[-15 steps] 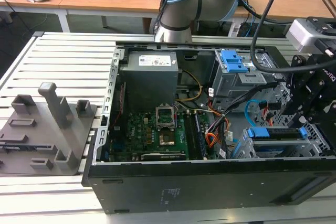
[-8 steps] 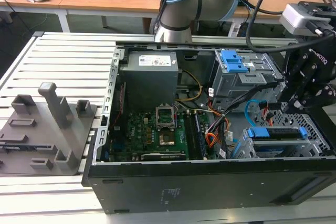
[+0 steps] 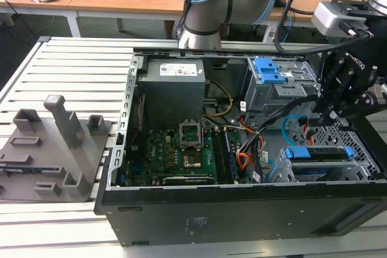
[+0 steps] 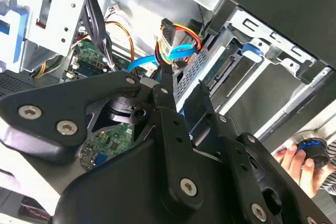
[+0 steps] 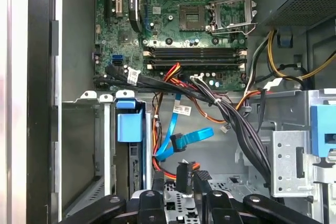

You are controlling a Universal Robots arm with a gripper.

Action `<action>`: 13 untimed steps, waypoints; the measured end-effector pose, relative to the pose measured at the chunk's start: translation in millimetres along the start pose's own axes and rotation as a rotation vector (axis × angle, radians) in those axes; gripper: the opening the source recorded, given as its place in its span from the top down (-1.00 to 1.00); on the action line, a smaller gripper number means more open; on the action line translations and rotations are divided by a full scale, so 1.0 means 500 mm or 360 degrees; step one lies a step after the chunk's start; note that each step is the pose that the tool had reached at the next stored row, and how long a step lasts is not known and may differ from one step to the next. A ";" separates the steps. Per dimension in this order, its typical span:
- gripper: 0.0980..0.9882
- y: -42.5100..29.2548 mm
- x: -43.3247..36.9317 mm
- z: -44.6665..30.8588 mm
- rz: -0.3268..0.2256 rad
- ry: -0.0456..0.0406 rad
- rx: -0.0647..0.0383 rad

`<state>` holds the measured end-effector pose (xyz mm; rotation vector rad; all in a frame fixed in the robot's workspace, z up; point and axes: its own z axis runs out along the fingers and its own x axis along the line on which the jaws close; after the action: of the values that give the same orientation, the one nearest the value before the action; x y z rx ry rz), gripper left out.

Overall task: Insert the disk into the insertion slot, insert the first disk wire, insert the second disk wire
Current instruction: 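Insert the first disk wire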

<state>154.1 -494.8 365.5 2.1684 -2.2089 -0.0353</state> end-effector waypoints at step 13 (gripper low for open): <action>0.44 0.003 -0.002 0.030 0.0000 0.0006 0.0000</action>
<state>152.0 -494.2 350.6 2.1666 -2.2071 -0.0312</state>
